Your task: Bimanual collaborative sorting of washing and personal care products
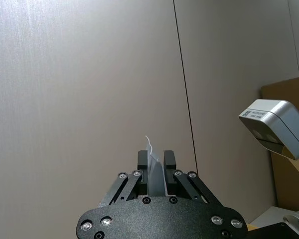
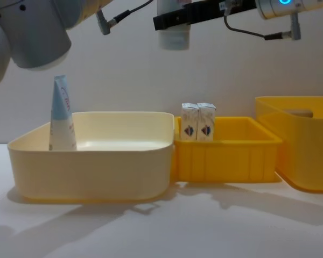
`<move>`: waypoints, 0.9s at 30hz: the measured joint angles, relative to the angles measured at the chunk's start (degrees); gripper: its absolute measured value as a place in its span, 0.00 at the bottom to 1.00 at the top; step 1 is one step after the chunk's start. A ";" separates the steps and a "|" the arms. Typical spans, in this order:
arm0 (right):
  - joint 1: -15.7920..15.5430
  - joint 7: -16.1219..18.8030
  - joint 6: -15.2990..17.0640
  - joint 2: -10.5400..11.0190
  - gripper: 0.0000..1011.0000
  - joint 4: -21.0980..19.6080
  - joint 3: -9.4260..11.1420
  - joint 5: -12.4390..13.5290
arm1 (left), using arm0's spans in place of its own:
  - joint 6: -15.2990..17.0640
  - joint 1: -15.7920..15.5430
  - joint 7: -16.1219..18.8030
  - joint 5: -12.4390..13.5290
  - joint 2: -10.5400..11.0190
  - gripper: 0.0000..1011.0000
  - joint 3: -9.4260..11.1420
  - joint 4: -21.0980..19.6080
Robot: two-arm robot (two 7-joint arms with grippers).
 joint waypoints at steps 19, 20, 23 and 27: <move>0.28 -1.21 -0.01 0.95 0.60 0.06 0.43 -0.17 | -0.01 0.01 0.01 0.02 0.00 0.75 0.01 0.00; 0.30 -1.39 0.06 1.11 0.60 0.02 0.54 -0.21 | -0.01 0.00 0.01 0.02 0.00 0.79 0.01 0.01; 0.36 -2.27 0.38 1.80 0.60 -0.17 1.03 -0.33 | -0.01 0.00 0.01 0.02 0.00 0.88 0.01 0.02; 0.36 -3.48 1.06 2.86 0.60 -0.52 1.78 -0.51 | -0.01 0.01 0.01 0.02 0.00 0.97 0.01 0.03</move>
